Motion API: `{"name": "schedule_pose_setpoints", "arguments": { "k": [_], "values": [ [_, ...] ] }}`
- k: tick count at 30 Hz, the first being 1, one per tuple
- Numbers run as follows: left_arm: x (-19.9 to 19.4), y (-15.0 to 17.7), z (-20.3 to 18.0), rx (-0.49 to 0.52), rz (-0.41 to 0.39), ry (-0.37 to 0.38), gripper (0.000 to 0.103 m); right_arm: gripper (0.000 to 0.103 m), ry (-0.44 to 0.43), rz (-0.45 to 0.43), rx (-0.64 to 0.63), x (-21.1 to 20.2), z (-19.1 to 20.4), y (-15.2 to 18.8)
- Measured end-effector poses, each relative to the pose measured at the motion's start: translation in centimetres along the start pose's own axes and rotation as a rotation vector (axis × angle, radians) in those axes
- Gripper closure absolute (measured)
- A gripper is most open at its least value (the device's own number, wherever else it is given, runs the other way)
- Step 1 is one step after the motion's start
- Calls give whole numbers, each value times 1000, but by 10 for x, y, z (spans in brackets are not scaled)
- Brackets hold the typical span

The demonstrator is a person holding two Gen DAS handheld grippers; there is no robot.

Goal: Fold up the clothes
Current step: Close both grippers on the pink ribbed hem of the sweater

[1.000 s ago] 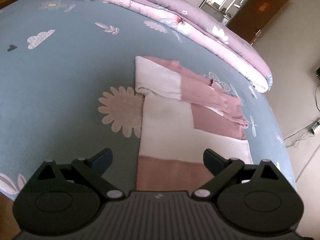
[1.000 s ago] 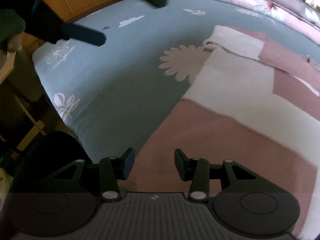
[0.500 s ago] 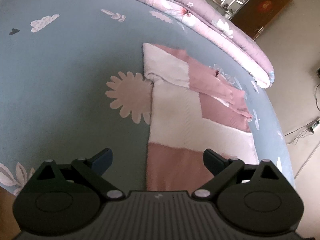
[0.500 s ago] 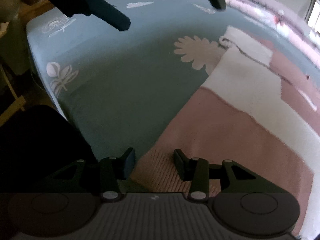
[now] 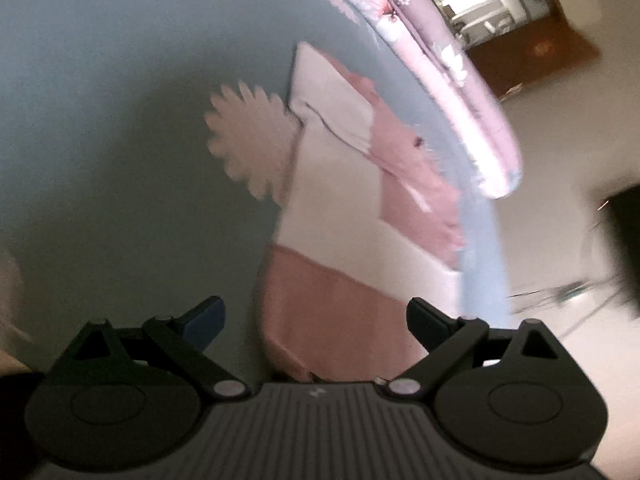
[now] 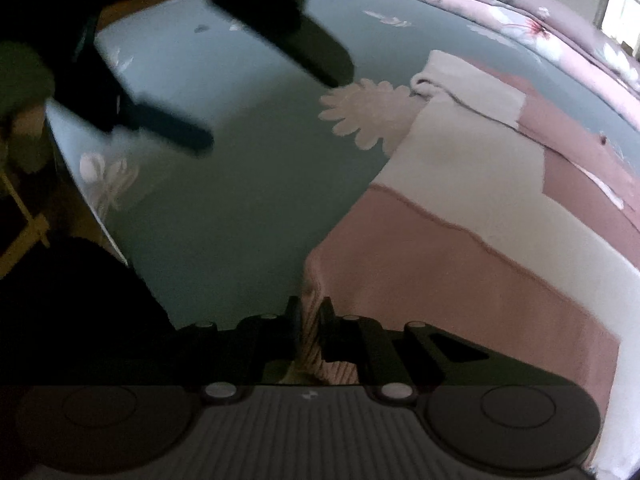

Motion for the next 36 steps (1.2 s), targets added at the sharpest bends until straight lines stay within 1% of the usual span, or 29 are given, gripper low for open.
{"name": "schedule_pose_setpoints", "arguments": {
  "k": [1,7,9,12,13,14,15,16,21,23,25,26,28,29,30,34,36],
  "values": [
    [5,2,1,-25,14,17,7,92,-5,-9,8,-3,-2,-3],
    [41,14,10,-152,105,59,7,92,-13,-46,30,-16,-6,-12],
    [51,19,12,-192,127,80,7,92,-11,-48,23,-16,-5,-11],
    [64,23,14,-227,146,96,9,92,-15,-45,18,-15,-3,-9],
    [68,23,14,-232,151,95,18,92,-16,-45,17,-15,-3,-9],
    [71,24,14,-234,159,95,37,92,-17,-46,16,-15,-3,-9],
    [74,25,13,-235,168,93,48,92,-17,-46,14,-14,-3,-9],
    [76,27,12,-229,179,88,62,92,-20,-47,16,-15,-3,-9],
    [82,30,8,-168,182,26,83,92,-20,-51,30,-15,-8,-8],
    [81,29,7,-155,177,19,93,90,-20,-52,23,-16,-9,-7],
    [78,27,4,-147,168,24,97,81,-36,-53,8,-20,-10,-6],
    [76,25,3,-144,163,29,97,77,-36,-57,-9,-25,-12,-4],
    [73,22,-1,-145,155,41,97,50,-26,-67,-39,-33,-19,-1],
    [71,19,-2,-146,150,48,97,44,-21,-72,-53,-37,-23,2],
    [69,18,-4,-144,145,51,97,41,-16,-77,-67,-41,-27,5],
    [67,14,-12,-133,142,56,97,41,18,-76,-126,-42,-33,18],
    [67,12,-16,-125,143,53,97,41,75,-81,-178,-33,-29,23]
  ]
}}
Point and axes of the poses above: each gripper's, at about its wrist camera, not at the fingertips, and x roughly the way its jaws point, z to its left, y to its underside, the point moved 6 cm from there along x, roughly the way its jaws point, and after that the axes turned 4 degrees about -y, right-handed, at the moved point
